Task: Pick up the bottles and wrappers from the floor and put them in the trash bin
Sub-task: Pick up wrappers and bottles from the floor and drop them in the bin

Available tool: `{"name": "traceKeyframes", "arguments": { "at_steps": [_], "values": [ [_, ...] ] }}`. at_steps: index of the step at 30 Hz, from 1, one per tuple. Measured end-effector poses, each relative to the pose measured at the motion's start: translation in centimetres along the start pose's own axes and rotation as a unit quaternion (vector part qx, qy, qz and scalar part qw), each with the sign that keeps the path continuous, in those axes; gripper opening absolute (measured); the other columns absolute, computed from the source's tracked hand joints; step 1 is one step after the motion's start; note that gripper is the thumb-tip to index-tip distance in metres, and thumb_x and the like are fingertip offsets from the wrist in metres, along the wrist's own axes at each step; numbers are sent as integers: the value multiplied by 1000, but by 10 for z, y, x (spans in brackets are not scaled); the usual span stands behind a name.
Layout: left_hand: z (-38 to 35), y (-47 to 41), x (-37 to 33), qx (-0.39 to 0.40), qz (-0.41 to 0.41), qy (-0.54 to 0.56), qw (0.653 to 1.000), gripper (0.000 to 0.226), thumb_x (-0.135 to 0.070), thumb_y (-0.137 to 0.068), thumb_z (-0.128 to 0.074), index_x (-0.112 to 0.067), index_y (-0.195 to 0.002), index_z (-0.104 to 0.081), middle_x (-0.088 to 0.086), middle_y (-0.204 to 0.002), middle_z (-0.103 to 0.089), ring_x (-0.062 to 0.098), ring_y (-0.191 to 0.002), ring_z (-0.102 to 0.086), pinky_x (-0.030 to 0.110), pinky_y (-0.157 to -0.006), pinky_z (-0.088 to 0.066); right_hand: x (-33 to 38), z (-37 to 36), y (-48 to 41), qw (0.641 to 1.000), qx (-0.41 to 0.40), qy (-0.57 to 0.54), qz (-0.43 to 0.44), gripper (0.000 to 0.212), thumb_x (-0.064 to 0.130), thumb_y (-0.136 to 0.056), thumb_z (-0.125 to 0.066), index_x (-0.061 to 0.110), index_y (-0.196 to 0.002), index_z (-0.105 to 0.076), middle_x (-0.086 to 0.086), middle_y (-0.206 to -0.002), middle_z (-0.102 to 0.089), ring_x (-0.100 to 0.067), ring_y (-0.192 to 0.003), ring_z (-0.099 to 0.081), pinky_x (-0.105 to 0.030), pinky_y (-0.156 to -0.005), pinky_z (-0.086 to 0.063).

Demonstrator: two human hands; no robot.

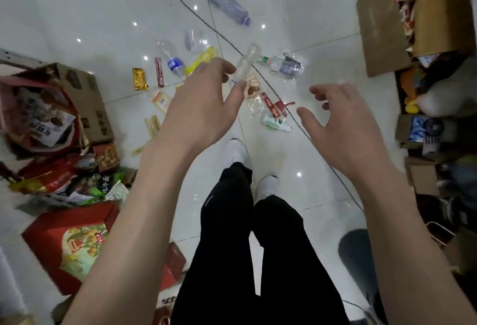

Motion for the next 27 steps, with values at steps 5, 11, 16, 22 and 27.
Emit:
{"name": "traceKeyframes", "arguments": {
  "at_steps": [5,11,16,22,27],
  "values": [
    [-73,-67,52,12,-5,8,1000,38,-44,-99,-51,-22,-129,-56,-4,-124,-60,11,-109,-59,38,-95,-50,-47,-69,-54,1000,-18,-23,-9,43,42,-94,-64,22,-131,-58,-3,-126,-58,-25,-111,-60,-47,-98,-48],
    [-187,-146,126,10,-40,-28,999,41,-46,-98,-49,-22,-130,-54,-3,-125,-58,14,-107,-60,42,-93,-51,-138,-183,-108,999,-14,-28,-18,49,49,-90,-66,26,-132,-57,2,-125,-58,-20,-111,-60,-47,-100,-47],
    [-292,-209,195,19,-58,-61,996,40,-45,-98,-49,-21,-128,-55,-1,-121,-59,17,-102,-61,45,-91,-51,-213,-289,-151,1000,22,-5,-7,57,61,-82,-65,30,-130,-56,4,-124,-57,-20,-110,-60,-49,-97,-49],
    [-404,-259,275,40,-35,-124,991,38,-44,-99,-47,-22,-130,-54,5,-124,-59,26,-105,-61,47,-92,-49,-275,-390,-197,996,52,67,31,64,61,-81,-62,24,-133,-57,-2,-128,-58,-25,-110,-60,-48,-93,-51],
    [-462,-275,323,51,9,-143,988,41,-46,-100,-44,-27,-136,-48,10,-129,-53,32,-111,-59,45,-93,-47,-300,-440,-213,994,61,88,39,64,55,-83,-67,20,-136,-57,-7,-128,-58,-30,-113,-58,-49,-93,-49]
  ]
}}
Point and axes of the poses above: each hand's wrist, its own y-axis away from the middle knuckle, its own z-axis out of the back of the hand, x = y × z, the point moved 8 cm from there along -y, towards the middle knuckle
